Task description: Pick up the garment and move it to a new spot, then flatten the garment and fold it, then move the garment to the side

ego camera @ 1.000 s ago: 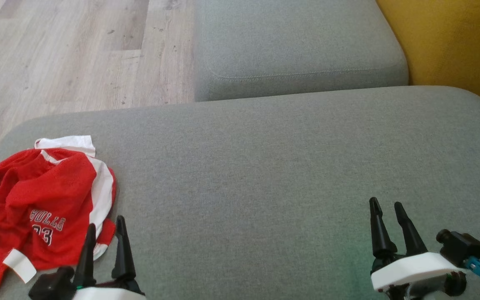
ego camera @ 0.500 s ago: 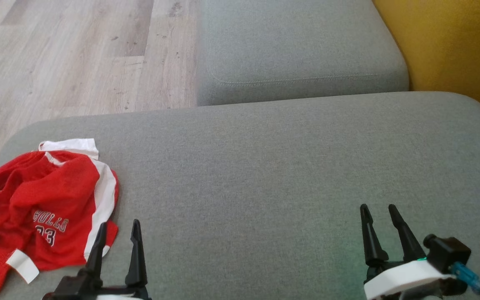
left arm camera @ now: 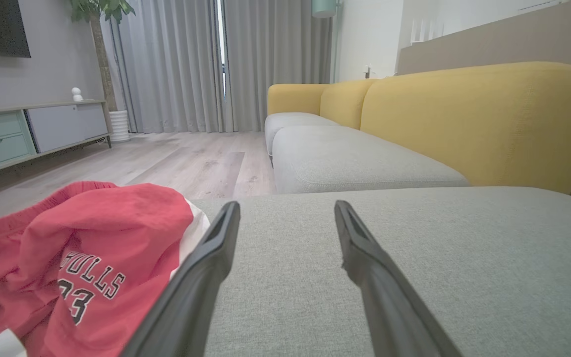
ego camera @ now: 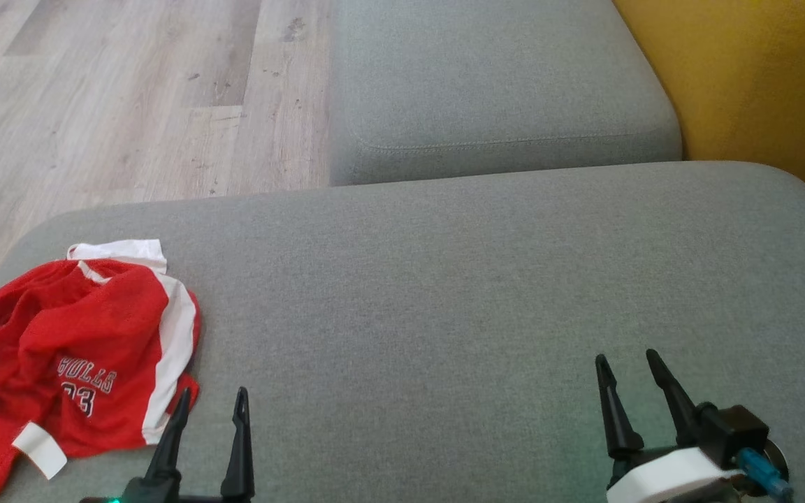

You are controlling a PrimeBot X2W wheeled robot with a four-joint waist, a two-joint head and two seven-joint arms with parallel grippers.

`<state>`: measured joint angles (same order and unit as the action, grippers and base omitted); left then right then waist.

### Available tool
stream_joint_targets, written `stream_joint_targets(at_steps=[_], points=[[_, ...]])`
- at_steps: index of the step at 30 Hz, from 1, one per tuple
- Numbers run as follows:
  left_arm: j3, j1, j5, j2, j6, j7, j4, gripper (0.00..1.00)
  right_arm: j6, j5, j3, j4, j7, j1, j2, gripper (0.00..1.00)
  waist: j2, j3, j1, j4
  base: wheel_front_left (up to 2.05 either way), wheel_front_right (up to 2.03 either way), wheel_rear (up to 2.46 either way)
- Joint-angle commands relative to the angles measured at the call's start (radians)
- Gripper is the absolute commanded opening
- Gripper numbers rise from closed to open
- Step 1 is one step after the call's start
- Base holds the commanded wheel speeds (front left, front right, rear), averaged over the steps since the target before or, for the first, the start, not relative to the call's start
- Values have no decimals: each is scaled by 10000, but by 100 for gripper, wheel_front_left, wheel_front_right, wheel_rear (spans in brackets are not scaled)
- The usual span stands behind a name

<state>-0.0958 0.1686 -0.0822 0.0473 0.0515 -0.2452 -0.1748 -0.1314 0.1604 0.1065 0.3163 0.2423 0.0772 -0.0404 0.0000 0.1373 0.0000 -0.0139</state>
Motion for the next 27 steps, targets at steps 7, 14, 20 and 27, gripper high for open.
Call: stream_joint_targets(at_steps=[7, 14, 20, 27], points=[[372, -424, 230, 38, -101, -166, 76, 100, 7, -283, 167, -154, 195, -199, -99, 100, 0, 16, 0, 25, 0, 0, 0], [423, -440, 203, 34, -83, -166, -98, 100, 7, -291, 126, -144, 195, -185, -99, 100, 0, -13, 0, 56, 0, 0, 0], [428, -466, 190, 32, -76, -166, -160, 100, 7, -307, 124, -137, 195, -173, -99, 100, 0, -34, 0, 58, 0, 0, 0], [425, -475, 172, 31, -90, -166, -209, 100, 7, -311, 134, -153, 195, -161, -99, 100, 0, -70, 0, 43, 0, 0, 0]])
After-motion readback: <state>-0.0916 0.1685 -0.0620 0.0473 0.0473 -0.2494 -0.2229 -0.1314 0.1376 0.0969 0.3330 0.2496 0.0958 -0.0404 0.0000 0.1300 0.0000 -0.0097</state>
